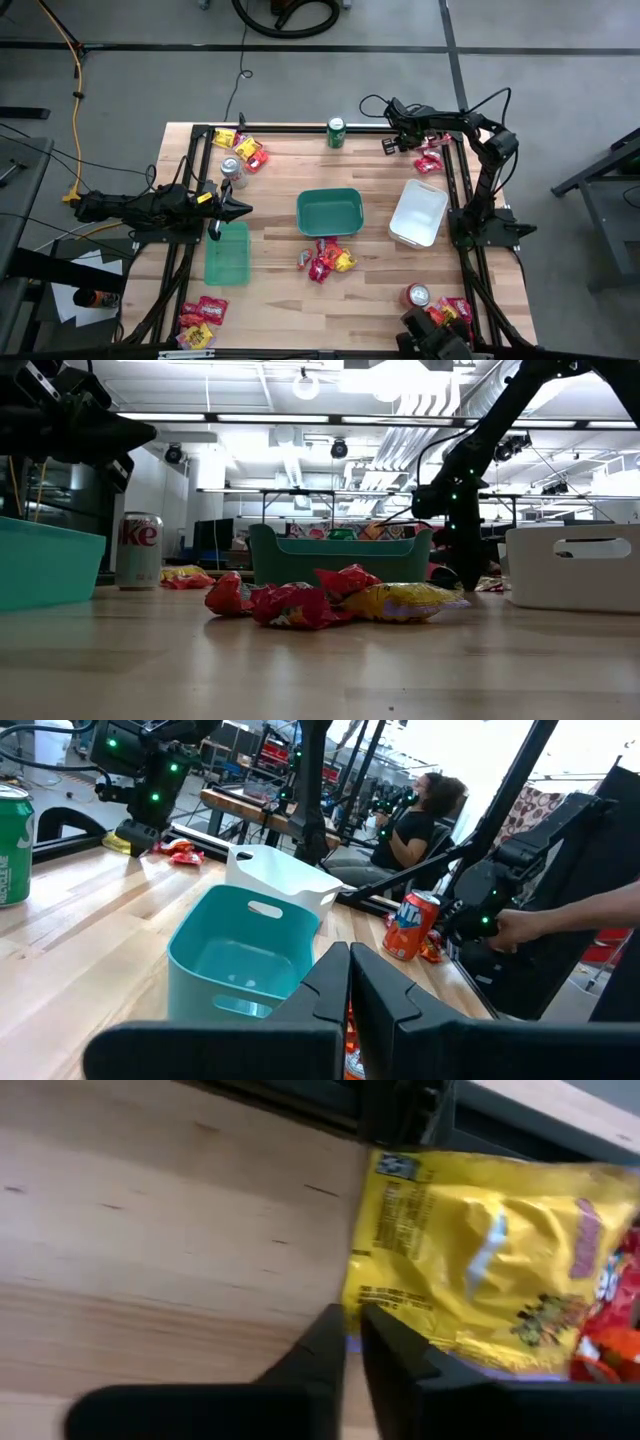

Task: Sort candy
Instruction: Put the yellow candy into the white bin

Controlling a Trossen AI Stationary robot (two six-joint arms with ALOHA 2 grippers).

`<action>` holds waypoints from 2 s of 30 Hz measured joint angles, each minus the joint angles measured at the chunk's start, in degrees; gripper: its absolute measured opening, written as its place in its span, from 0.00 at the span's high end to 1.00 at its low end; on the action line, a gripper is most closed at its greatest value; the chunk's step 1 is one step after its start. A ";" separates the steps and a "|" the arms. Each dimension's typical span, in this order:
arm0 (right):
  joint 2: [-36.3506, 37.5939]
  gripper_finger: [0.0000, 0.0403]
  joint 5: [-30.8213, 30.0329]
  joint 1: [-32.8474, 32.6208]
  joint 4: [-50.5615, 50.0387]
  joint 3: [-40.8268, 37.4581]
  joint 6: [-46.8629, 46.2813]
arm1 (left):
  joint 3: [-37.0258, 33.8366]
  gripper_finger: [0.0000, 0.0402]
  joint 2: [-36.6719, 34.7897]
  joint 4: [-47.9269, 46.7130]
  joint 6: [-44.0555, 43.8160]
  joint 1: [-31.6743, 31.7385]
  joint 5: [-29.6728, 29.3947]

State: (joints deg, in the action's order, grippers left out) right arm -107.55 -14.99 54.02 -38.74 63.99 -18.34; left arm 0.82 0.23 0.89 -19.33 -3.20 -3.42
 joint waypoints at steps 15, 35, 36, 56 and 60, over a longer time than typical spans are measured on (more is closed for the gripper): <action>9.10 1.00 11.72 -7.35 -0.84 -0.24 3.86 | 0.00 1.00 -0.01 0.00 -0.01 -0.02 0.00; 6.67 0.55 14.86 -3.46 1.74 -0.13 0.55 | 0.00 1.00 -0.01 -0.02 0.00 -0.01 -0.01; 6.01 0.51 14.53 -3.50 1.81 -0.13 0.83 | -0.01 1.00 0.00 -0.01 0.00 0.00 -0.01; 3.48 0.94 9.61 -5.44 1.20 -0.09 0.41 | 0.00 1.00 0.00 0.00 0.00 0.00 0.00; 7.11 0.95 11.21 -6.94 -0.03 -0.09 -1.00 | -0.01 1.00 -0.01 -0.02 -0.01 0.00 0.00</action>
State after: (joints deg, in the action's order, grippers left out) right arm -100.44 -3.77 47.08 -38.77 63.90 -19.34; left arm 0.80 0.22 0.87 -19.34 -3.20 -3.42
